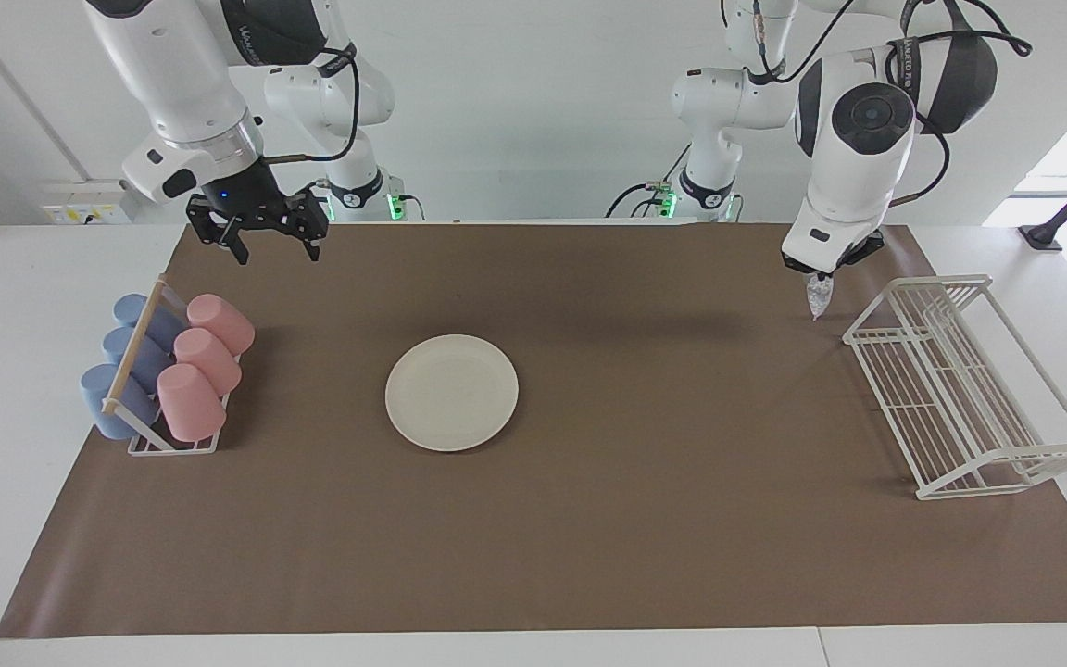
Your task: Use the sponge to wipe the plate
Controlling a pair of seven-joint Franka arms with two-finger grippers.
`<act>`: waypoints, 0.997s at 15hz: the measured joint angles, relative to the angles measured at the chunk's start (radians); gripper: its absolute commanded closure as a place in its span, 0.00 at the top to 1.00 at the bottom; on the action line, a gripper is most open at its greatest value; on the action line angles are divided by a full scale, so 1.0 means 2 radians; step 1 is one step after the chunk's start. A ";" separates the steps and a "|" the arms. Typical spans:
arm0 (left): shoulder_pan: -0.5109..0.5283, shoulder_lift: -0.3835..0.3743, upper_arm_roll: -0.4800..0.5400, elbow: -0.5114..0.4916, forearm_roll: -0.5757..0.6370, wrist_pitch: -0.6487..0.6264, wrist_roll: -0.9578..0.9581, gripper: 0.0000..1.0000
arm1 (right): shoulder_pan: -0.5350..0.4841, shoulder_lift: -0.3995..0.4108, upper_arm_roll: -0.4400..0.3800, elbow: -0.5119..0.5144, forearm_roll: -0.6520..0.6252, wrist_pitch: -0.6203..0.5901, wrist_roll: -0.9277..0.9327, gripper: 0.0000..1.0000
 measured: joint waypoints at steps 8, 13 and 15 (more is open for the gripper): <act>-0.008 0.050 0.002 0.040 0.194 0.000 -0.004 0.00 | 0.040 0.009 -0.080 0.019 -0.001 -0.041 -0.045 1.00; 0.013 0.097 0.006 0.041 0.247 0.037 -0.062 0.00 | 0.039 0.011 -0.090 0.020 -0.001 -0.040 -0.041 1.00; 0.023 0.118 0.006 0.041 0.258 0.046 -0.097 0.00 | 0.038 0.011 -0.094 0.021 -0.001 -0.038 -0.038 1.00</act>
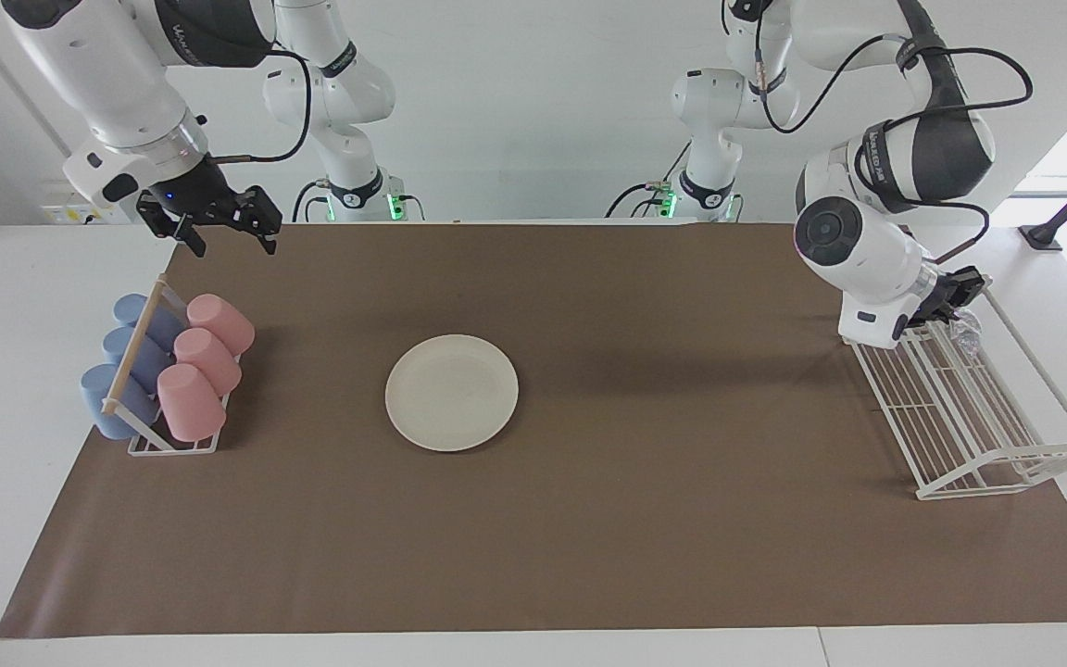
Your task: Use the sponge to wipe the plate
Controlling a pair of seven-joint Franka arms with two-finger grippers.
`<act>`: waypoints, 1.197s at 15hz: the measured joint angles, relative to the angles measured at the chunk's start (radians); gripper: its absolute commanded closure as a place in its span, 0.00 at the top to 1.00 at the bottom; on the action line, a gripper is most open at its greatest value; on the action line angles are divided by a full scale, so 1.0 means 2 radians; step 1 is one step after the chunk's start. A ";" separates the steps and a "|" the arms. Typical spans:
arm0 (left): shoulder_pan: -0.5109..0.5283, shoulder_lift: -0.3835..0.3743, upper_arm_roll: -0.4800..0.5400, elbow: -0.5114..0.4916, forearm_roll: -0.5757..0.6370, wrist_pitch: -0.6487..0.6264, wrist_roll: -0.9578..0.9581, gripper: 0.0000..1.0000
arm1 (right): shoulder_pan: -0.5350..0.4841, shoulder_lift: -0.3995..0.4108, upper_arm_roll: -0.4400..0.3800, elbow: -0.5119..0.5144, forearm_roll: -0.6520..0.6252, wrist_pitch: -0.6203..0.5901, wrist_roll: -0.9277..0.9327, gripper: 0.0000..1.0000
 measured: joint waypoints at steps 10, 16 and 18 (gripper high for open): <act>0.001 0.037 -0.002 0.002 0.010 0.018 -0.066 0.00 | 0.000 0.000 -0.001 0.003 0.000 0.002 0.002 1.00; 0.002 0.037 0.000 0.002 0.010 0.027 -0.067 1.00 | 0.001 0.000 0.004 0.006 0.000 0.005 0.008 1.00; 0.004 0.037 0.000 0.002 0.010 0.029 -0.067 1.00 | 0.001 0.000 0.004 0.006 0.000 0.005 0.008 1.00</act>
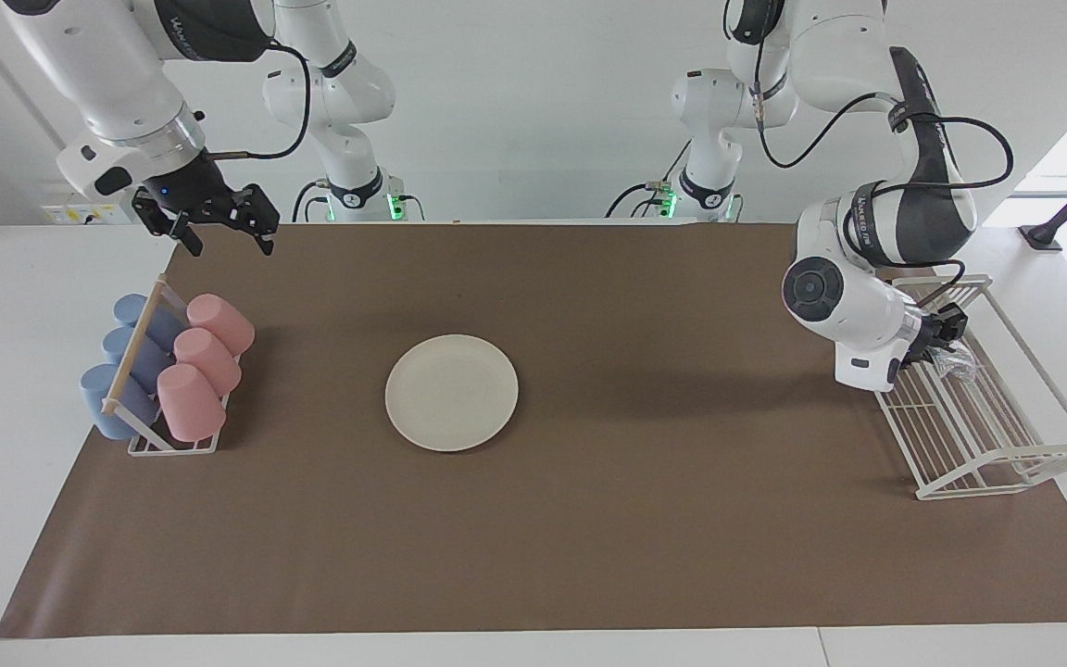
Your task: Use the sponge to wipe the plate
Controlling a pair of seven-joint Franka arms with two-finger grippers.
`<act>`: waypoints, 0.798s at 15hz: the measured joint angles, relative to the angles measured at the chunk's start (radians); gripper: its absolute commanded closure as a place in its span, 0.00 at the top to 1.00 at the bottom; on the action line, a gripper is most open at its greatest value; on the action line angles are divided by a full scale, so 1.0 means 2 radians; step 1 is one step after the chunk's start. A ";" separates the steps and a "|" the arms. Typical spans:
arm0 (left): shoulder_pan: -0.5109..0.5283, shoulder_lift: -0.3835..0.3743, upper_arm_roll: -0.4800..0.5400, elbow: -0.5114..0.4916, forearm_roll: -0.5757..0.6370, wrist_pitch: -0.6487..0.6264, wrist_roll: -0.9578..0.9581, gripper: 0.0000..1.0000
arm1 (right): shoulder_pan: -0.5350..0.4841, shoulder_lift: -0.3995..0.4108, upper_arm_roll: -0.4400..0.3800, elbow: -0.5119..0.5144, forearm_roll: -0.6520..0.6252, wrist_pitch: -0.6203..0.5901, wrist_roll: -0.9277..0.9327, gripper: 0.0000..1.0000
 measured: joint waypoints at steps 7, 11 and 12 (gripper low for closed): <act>0.002 0.000 -0.001 0.000 -0.005 0.006 0.000 1.00 | 0.000 0.000 0.000 0.000 0.000 0.000 0.002 1.00; 0.005 -0.007 0.000 0.019 -0.095 0.006 -0.003 1.00 | 0.000 0.000 0.000 0.000 0.000 0.000 0.002 1.00; 0.008 -0.012 0.001 0.029 -0.130 0.006 -0.003 1.00 | 0.000 0.000 0.000 0.001 0.000 0.000 0.002 1.00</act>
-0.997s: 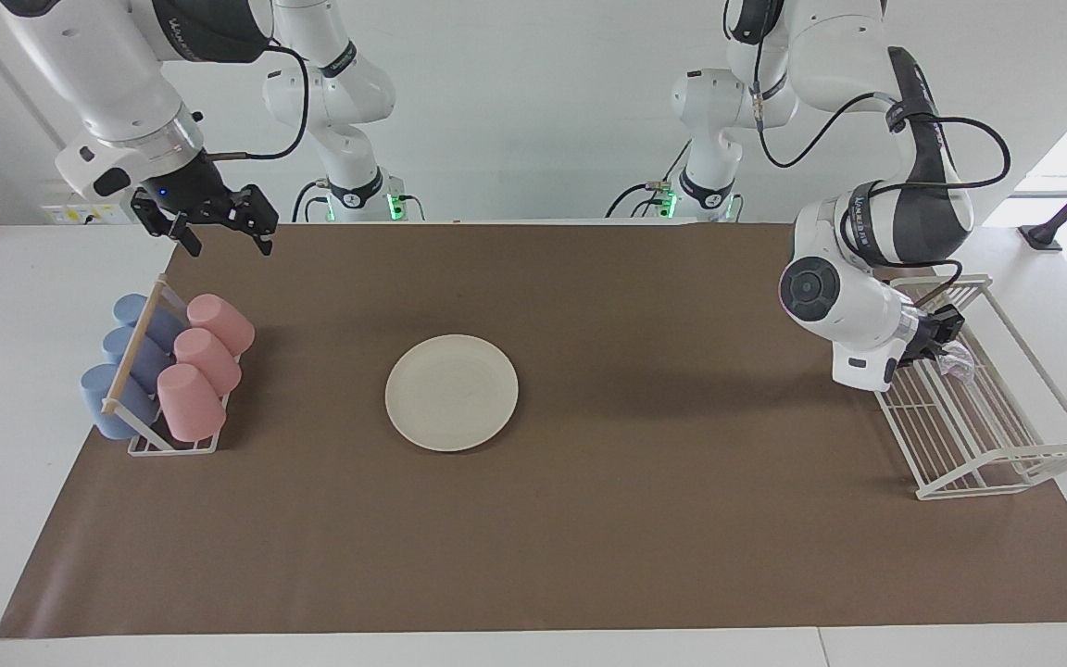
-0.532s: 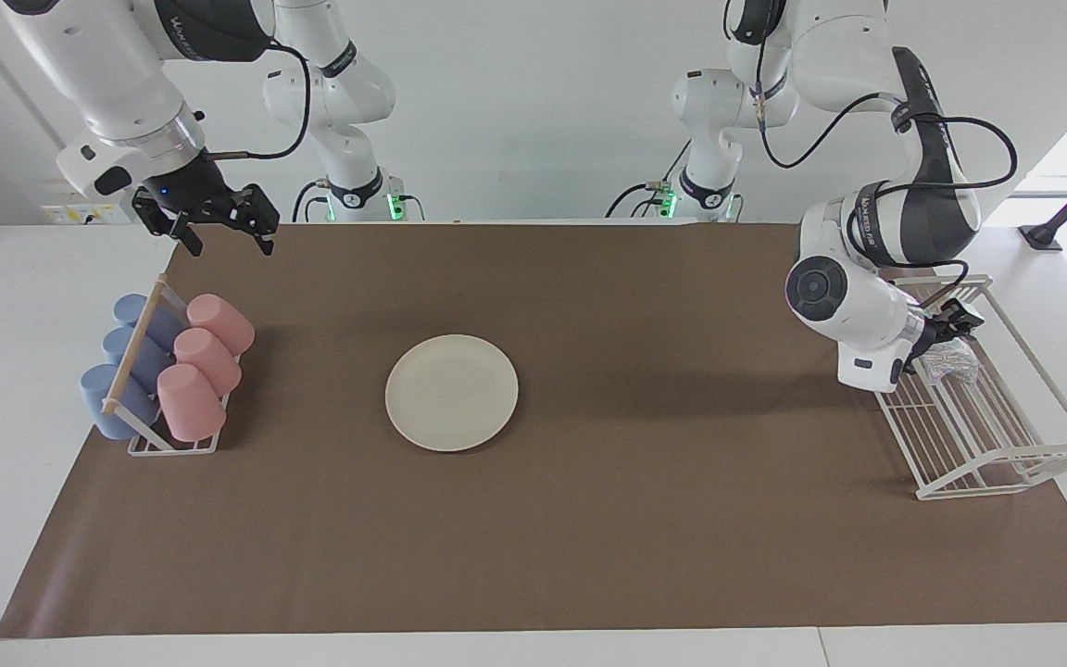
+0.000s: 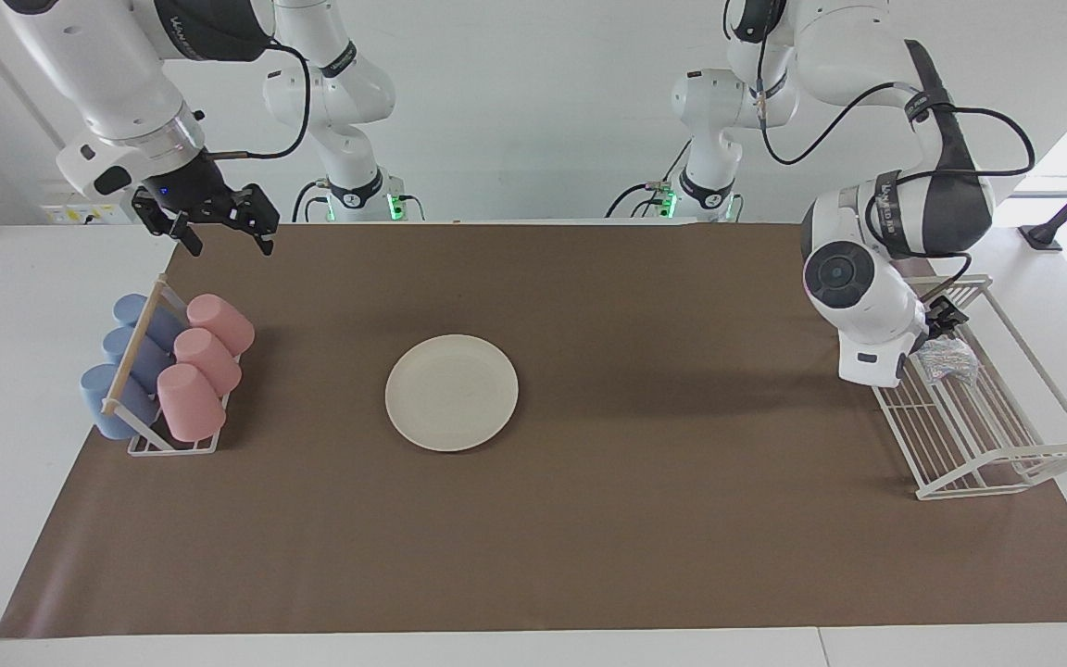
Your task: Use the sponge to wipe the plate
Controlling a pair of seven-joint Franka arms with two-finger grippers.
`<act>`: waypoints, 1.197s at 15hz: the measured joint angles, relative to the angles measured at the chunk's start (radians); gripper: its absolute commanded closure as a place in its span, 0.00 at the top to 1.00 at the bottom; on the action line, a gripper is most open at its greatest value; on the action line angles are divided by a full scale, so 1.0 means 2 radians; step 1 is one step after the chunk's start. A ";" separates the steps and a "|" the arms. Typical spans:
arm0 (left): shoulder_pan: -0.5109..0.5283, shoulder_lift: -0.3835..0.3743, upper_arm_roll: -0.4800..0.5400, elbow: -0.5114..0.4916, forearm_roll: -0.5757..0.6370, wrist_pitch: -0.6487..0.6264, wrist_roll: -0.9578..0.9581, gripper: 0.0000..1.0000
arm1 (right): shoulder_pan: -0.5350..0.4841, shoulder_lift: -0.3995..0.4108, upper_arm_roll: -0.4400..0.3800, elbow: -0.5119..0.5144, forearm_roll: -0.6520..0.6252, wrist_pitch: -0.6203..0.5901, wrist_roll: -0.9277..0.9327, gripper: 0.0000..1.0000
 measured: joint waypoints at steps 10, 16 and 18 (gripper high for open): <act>0.035 -0.111 0.003 0.020 -0.264 -0.050 0.088 1.00 | 0.000 0.000 0.000 0.000 0.000 0.000 0.000 1.00; 0.036 -0.184 0.002 -0.029 -0.331 -0.079 0.162 1.00 | 0.000 0.000 0.000 0.000 0.000 0.000 0.000 1.00; 0.045 -0.186 0.004 -0.028 -0.370 -0.079 0.156 1.00 | 0.000 0.000 0.000 0.000 0.000 0.000 0.000 1.00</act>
